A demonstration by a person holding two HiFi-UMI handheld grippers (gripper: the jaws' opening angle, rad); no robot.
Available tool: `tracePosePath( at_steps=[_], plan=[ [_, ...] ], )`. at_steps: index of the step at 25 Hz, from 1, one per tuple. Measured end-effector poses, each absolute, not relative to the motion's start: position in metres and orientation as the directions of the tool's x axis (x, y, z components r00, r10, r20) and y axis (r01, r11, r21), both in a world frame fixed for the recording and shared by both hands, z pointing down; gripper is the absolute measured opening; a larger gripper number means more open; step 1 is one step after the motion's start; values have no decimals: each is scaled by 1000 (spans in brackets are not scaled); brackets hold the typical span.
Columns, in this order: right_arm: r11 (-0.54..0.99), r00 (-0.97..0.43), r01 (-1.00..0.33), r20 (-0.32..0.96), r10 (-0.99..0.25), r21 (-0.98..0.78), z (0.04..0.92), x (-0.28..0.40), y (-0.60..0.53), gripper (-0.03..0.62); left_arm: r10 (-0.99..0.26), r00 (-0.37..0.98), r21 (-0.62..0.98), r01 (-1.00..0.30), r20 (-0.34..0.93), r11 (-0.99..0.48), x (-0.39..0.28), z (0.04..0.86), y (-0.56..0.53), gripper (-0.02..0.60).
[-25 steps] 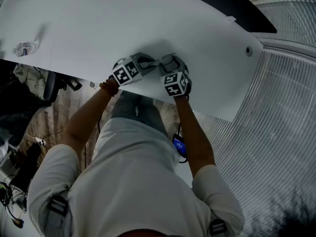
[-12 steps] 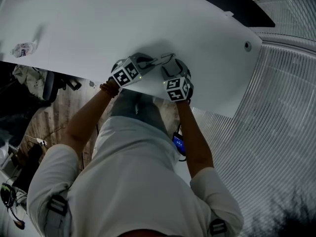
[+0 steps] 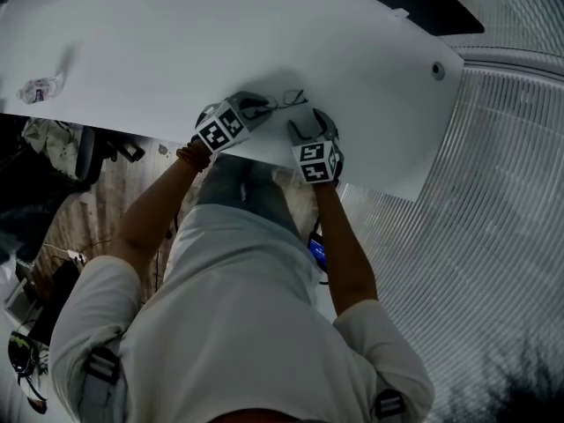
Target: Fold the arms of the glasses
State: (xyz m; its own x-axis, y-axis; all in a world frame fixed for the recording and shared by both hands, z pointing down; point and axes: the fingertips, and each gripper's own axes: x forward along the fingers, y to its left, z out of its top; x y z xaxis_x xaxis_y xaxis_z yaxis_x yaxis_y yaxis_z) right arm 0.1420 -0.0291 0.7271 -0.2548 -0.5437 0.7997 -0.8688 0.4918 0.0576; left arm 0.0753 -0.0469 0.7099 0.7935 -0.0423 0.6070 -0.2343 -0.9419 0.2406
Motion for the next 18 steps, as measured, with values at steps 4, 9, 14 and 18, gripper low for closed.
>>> tracePosePath(
  at_steps=[4,9,14,18],
  plan=[
    [425,-269,-905,744,-612,22,680,148,-32,281,-81,804,228,-262,589,-938,71,681,-48,83],
    [402,-363,-913,600,-713,-75,587,148,-47,258,-186,853,248,-339,487,-908,69,596,-59,66],
    [409,-410,-907,433,-803,-101,489,141,-66,204,-286,896,253,-380,341,-890,79,499,-78,57],
    [427,-433,-900,313,-845,-91,418,134,-67,116,-315,941,333,-338,122,-880,84,413,-83,7]
  ],
)
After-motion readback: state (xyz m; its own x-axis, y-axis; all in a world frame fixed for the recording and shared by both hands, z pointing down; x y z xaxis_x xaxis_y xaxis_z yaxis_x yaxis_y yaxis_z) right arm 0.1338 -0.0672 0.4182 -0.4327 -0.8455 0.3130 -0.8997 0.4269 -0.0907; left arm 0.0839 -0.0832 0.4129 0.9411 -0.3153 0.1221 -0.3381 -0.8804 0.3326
